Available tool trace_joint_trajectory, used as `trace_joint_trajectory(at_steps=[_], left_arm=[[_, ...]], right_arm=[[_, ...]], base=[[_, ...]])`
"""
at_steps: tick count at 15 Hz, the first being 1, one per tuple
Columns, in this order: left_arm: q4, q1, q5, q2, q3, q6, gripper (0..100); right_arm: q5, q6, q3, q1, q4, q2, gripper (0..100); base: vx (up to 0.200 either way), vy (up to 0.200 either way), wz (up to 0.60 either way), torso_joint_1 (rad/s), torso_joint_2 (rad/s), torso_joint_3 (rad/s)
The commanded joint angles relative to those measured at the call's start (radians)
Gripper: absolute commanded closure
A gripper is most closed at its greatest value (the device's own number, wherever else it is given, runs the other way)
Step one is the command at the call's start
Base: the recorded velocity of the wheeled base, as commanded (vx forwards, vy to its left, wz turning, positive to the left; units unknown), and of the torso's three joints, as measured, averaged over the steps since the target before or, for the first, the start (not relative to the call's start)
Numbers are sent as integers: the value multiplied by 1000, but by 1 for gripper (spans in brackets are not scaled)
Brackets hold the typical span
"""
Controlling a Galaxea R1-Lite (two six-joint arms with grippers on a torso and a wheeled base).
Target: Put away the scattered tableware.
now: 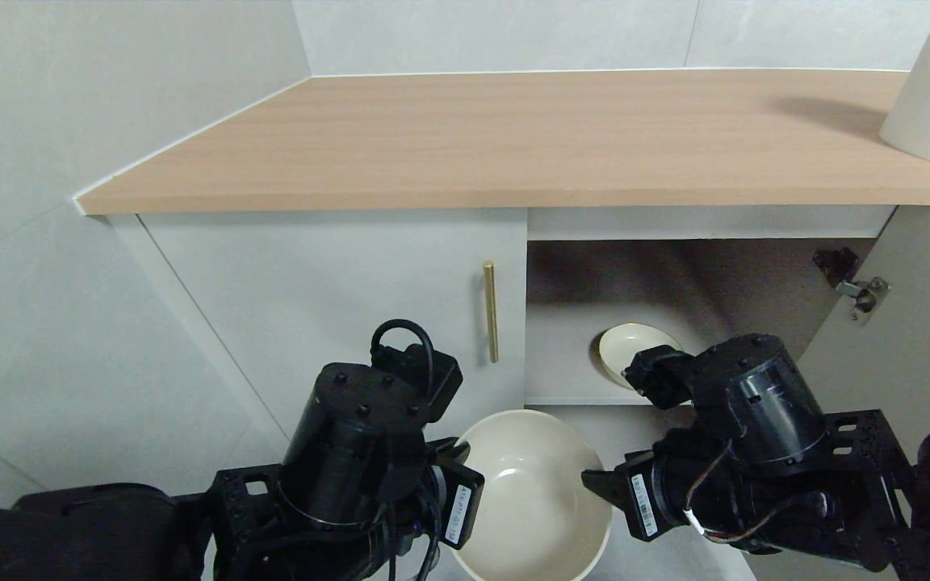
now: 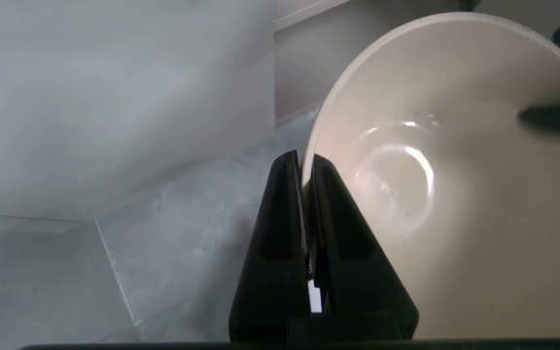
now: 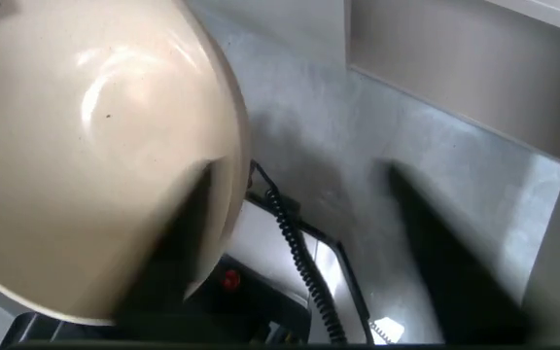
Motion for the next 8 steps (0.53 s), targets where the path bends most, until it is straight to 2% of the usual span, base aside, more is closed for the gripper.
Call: trace_joint_trajectory(at_steps=[1, 8], left_arm=[[1, 0, 1, -1, 0, 1, 100], [1, 0, 1, 3, 2, 0, 100]], right_arm=[[-1, 0, 2, 1, 1, 1, 100], [-1, -2, 5, 1, 1, 2, 100]], base=[[0, 0, 0, 0, 0, 0], [0, 0, 0, 0, 0, 0]])
